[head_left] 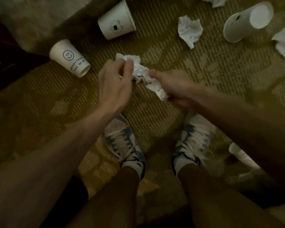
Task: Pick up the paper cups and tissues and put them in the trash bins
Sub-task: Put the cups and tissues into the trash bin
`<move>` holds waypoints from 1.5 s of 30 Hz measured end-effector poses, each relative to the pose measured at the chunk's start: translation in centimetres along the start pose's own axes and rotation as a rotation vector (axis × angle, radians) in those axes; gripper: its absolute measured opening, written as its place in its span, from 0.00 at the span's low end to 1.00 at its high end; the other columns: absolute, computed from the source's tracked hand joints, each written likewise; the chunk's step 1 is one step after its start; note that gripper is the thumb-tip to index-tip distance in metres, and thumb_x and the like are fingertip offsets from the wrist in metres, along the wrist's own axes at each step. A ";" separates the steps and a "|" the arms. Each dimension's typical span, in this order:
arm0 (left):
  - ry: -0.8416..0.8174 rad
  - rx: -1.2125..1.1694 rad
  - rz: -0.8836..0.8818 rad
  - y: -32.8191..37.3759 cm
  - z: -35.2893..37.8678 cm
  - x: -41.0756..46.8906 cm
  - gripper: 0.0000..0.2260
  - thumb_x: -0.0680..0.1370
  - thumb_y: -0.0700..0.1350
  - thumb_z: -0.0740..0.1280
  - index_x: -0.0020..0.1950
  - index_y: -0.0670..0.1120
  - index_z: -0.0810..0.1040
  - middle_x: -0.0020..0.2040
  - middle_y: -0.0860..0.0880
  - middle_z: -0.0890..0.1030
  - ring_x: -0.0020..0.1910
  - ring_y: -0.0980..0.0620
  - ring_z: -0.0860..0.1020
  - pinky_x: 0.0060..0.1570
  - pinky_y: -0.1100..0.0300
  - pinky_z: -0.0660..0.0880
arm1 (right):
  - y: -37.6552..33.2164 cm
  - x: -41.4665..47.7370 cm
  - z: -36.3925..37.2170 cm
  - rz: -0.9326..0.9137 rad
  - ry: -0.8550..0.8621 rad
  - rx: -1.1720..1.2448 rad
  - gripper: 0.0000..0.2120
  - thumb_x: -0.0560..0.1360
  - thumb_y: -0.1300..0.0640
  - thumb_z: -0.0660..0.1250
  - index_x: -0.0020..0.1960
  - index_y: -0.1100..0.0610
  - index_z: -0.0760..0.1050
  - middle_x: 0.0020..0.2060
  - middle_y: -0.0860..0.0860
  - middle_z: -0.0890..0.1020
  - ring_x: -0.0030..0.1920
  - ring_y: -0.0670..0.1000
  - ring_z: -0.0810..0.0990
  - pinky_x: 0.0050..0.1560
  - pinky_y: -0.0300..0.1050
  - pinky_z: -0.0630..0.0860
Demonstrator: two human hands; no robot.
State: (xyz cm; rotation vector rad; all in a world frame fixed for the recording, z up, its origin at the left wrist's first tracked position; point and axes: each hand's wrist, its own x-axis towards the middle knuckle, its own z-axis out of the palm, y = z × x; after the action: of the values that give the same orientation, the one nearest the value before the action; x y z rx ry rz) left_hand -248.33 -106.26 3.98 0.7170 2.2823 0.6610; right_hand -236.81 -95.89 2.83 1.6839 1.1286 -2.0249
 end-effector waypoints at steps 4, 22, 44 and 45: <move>-0.204 0.224 -0.007 -4.3 0.3 2.3 0.20 0.83 0.59 0.55 0.75 0.58 0.64 0.70 0.47 0.62 0.53 0.60 0.67 0.51 0.64 0.65 | 1.8 2.1 -1.7 0.048 0.010 0.130 0.17 0.80 0.52 0.63 0.61 0.64 0.77 0.54 0.60 0.83 0.55 0.58 0.82 0.60 0.53 0.78; -0.500 -0.150 0.368 2.9 7.7 3.8 0.15 0.80 0.58 0.61 0.44 0.55 0.85 0.40 0.58 0.84 0.41 0.59 0.82 0.41 0.62 0.76 | 4.2 4.9 -7.4 0.022 -0.111 0.797 0.22 0.84 0.47 0.53 0.66 0.61 0.74 0.58 0.59 0.82 0.58 0.58 0.82 0.60 0.53 0.77; -0.264 0.130 0.754 8.9 11.4 8.5 0.24 0.78 0.69 0.42 0.66 0.64 0.69 0.59 0.59 0.62 0.50 0.67 0.73 0.45 0.69 0.67 | 1.7 3.7 -13.3 -0.239 0.081 0.829 0.15 0.83 0.50 0.57 0.47 0.60 0.74 0.25 0.50 0.80 0.24 0.47 0.79 0.26 0.39 0.74; -0.274 0.168 0.731 8.8 11.5 9.2 0.23 0.79 0.68 0.45 0.67 0.64 0.69 0.63 0.59 0.61 0.52 0.66 0.73 0.48 0.66 0.68 | 2.0 3.8 -13.7 -0.224 0.121 0.815 0.14 0.83 0.50 0.58 0.47 0.59 0.73 0.26 0.51 0.80 0.25 0.48 0.79 0.27 0.40 0.74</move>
State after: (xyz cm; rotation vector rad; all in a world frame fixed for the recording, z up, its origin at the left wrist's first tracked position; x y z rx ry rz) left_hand -243.42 -91.02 -2.18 1.6483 1.8068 0.6354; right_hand -226.87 -86.50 -1.68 2.1150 0.5440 -2.8008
